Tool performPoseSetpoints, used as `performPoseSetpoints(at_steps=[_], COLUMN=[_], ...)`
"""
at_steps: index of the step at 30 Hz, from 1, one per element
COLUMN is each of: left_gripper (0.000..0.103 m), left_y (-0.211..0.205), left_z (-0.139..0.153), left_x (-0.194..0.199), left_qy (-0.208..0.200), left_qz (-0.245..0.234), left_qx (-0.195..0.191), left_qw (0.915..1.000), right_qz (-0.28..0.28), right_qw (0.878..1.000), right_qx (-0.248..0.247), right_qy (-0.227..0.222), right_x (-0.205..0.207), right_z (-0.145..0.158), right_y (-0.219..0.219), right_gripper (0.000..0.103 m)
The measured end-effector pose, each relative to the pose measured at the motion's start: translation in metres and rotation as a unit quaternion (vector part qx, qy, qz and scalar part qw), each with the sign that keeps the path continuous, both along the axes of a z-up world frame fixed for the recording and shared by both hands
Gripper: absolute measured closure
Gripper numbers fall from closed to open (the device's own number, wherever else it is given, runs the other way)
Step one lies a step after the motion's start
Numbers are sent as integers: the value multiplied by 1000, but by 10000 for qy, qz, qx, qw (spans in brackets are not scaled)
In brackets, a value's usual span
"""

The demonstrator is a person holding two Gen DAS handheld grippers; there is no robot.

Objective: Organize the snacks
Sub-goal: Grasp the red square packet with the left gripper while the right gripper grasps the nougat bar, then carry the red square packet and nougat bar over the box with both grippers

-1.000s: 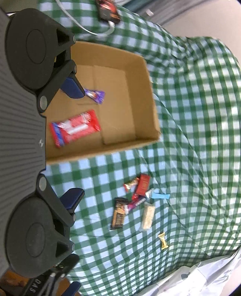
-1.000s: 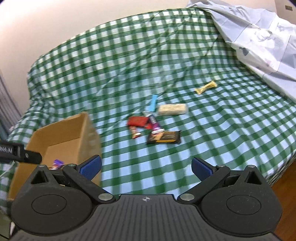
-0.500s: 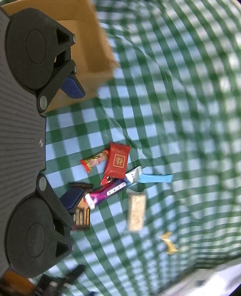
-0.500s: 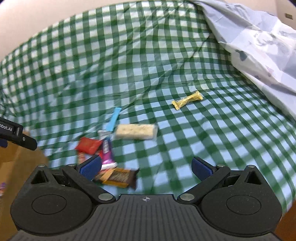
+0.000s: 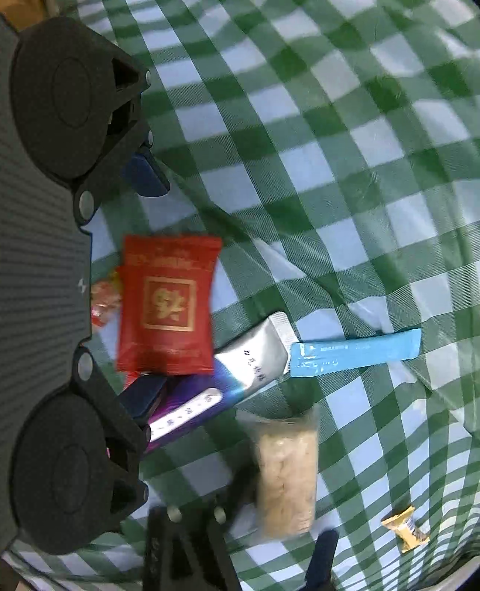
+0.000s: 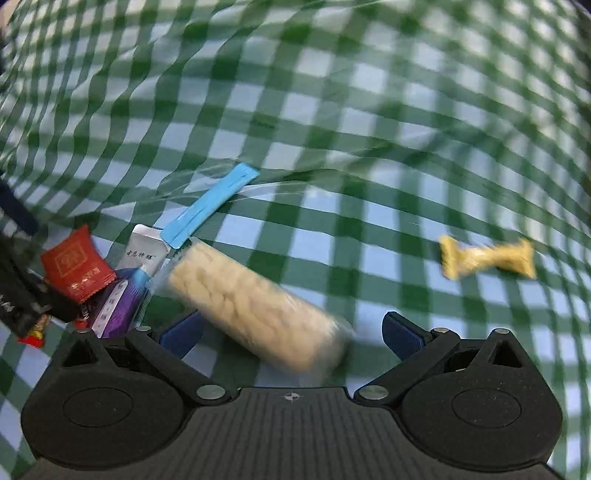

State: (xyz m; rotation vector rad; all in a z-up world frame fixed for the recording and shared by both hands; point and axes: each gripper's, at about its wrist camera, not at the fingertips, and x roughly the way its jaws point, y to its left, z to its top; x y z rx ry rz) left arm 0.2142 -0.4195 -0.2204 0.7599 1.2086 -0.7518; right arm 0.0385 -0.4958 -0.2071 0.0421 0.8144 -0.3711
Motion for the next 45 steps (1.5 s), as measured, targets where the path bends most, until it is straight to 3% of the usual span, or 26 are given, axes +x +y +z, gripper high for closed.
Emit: performPoseSetpoints(at_steps=[2,4,6,8,9,15,21,27,32,36,45], left_gripper=[3,30,41,43,43,43,42,42,42,42,42], left_y=[1,9,19,30,34,66,100,179,254,312,443], left_z=[-2,4,12,22,27,67,126,179,209,217,220], left_x=[8,14,20,23,22,5,-36,-83,-132,-165,-220], left_qy=[108,160,361,372,331,290,-19,-184,-521,-482,-867], left_qz=[38,161,449,582,635,809,825,1049,1225,1512,2084], left_qx=[-5,-259,-458,-653,-713,-1022,-1471,-1862,-1790,-1643,-1374], left_qw=[9999,9994,9973,9955,9949,9910,9857,9767,9748,9736,9645], right_qz=[209,369,470,579,583,84,-511,-1047,-1233,-1074,327], right_qw=[9997,9989,9986,9983,9983,9998,9966,9861,9763,9741,9774], right_qx=[19,108,194,89,43,70,148,459,800,1124,1428], right_qy=[123,269,112,-57,-57,-152,-622,-1204,-1590,-1641,-1522], right_x=[15,25,22,12,9,-25,-74,-141,-194,-217,-221], right_z=[-6,-14,-14,-10,-8,6,39,84,106,113,147], right_y=[-3,-6,-6,1,2,12,34,86,151,206,349], right_gripper=[1,2,15,56,63,65,65,65,65,65,65])
